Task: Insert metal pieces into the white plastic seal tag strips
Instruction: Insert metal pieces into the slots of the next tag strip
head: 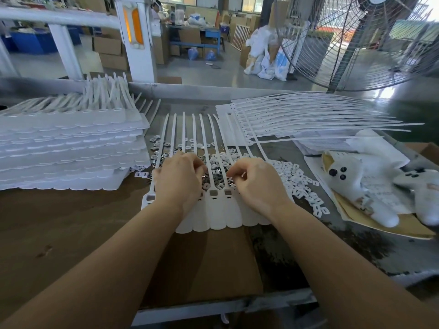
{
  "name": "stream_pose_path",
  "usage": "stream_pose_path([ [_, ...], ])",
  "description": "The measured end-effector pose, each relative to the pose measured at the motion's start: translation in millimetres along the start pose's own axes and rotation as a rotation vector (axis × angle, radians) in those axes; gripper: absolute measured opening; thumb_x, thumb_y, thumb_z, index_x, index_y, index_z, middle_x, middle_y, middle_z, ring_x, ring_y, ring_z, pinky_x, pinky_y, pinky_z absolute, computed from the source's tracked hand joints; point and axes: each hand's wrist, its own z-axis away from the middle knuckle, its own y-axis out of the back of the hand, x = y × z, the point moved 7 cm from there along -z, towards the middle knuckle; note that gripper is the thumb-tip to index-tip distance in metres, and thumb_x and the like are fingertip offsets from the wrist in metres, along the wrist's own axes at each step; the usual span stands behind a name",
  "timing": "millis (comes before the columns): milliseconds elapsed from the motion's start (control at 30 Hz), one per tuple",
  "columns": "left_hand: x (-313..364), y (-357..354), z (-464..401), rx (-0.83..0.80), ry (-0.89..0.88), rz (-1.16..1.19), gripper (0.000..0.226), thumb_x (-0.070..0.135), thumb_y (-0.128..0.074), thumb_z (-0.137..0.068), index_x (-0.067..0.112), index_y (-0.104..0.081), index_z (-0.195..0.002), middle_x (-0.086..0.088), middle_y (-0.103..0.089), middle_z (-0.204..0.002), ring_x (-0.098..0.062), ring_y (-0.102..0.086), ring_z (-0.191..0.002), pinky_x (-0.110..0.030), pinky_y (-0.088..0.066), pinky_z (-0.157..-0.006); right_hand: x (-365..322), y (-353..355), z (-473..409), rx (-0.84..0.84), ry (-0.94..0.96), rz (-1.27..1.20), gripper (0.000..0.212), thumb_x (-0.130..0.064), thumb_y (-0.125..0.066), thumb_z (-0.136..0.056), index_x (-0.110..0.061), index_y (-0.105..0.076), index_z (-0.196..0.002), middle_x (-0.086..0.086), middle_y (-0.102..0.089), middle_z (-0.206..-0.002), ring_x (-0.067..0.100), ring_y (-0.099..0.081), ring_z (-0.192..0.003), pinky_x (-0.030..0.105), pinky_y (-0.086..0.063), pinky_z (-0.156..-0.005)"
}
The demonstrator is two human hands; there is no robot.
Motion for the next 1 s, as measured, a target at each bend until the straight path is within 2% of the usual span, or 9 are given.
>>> stream_pose_path([
  [100,1,3,2,-0.031,0.026,0.137,0.009,0.027,-0.055,-0.092,0.032,-0.057,-0.085,0.014,-0.056,-0.076,-0.019,-0.058,-0.086,-0.045,-0.042,-0.093,1,2,-1,0.03,-0.012,-0.086,0.02,-0.008,-0.055,-0.089,-0.016,-0.071,-0.096,-0.003,-0.069,-0.097,0.012,-0.06,-0.091,0.031,-0.05,-0.085],
  [267,14,0,9,-0.103,-0.039,0.259,0.009,0.022,-0.058,-0.091,0.028,-0.063,-0.089,0.011,-0.062,-0.083,-0.016,-0.06,-0.09,-0.042,-0.046,-0.09,-2,4,-3,0.025,-0.055,-0.32,0.015,-0.009,-0.06,-0.087,-0.013,-0.072,-0.095,-0.001,-0.071,-0.09,0.009,-0.064,-0.085,0.025,-0.052,-0.082],
  [367,23,-4,14,-0.107,-0.122,0.213,0.01,0.023,-0.057,-0.092,0.026,-0.066,-0.095,0.015,-0.06,-0.082,-0.015,-0.059,-0.09,-0.043,-0.042,-0.095,2,5,-4,0.008,-0.131,-0.461,0.011,-0.009,-0.061,-0.087,-0.012,-0.072,-0.088,0.0,-0.069,-0.075,0.008,-0.064,-0.07,0.022,-0.054,-0.068],
  [433,29,-1,16,-0.042,-0.189,0.13,0.012,0.027,-0.056,-0.092,0.028,-0.066,-0.097,0.016,-0.058,-0.082,-0.015,-0.056,-0.093,-0.037,-0.035,-0.098,6,6,-2,-0.023,-0.189,-0.555,0.011,-0.008,-0.061,-0.087,-0.012,-0.071,-0.083,0.004,-0.069,-0.07,0.007,-0.063,-0.061,0.02,-0.054,-0.06],
  [500,35,3,20,0.043,-0.258,0.041,0.013,0.03,-0.054,-0.092,0.029,-0.066,-0.097,0.016,-0.06,-0.087,-0.013,-0.051,-0.097,-0.024,-0.021,-0.091,9,6,0,-0.084,-0.24,-0.66,0.01,-0.007,-0.063,-0.087,-0.011,-0.07,-0.081,0.006,-0.069,-0.069,0.008,-0.064,-0.058,0.018,-0.054,-0.056],
  [633,42,7,27,0.116,-0.326,0.043,0.012,0.029,-0.056,-0.091,0.028,-0.068,-0.095,0.012,-0.065,-0.092,-0.013,-0.049,-0.093,-0.025,-0.017,-0.083,16,3,1,-0.236,-0.357,-0.827,0.005,-0.01,-0.064,-0.087,-0.01,-0.069,-0.086,0.004,-0.072,-0.07,0.012,-0.07,-0.065,0.018,-0.053,-0.057],
  [800,49,7,32,0.132,-0.353,0.082,0.009,0.026,-0.062,-0.088,0.029,-0.059,-0.095,0.017,-0.062,-0.082,-0.008,-0.048,-0.081,-0.024,-0.02,-0.086,29,0,4,-0.278,-0.507,-1.103,0.011,0.007,-0.063,-0.081,-0.001,-0.066,-0.086,0.009,-0.072,-0.074,0.017,-0.071,-0.071,0.018,-0.054,-0.06],
  [900,50,-4,34,0.031,-0.354,0.059,0.014,0.028,-0.061,-0.088,0.033,-0.057,-0.1,0.018,-0.062,-0.087,-0.008,-0.051,-0.089,-0.024,-0.019,-0.088,37,6,4,-0.261,-0.5,-1.021,0.015,0.009,-0.066,-0.078,-0.002,-0.067,-0.088,0.01,-0.072,-0.079,0.016,-0.071,-0.071,0.018,-0.054,-0.06],
  [1000,47,-16,38,-0.053,-0.358,-0.012,0.018,0.036,-0.056,-0.09,0.032,-0.06,-0.107,0.014,-0.06,-0.1,-0.011,-0.05,-0.104,-0.024,-0.018,-0.087,47,26,2,-0.154,-0.405,-0.715,0.017,0.004,-0.067,-0.08,-0.008,-0.069,-0.092,0.008,-0.071,-0.089,0.01,-0.07,-0.071,0.013,-0.053,-0.061],
])
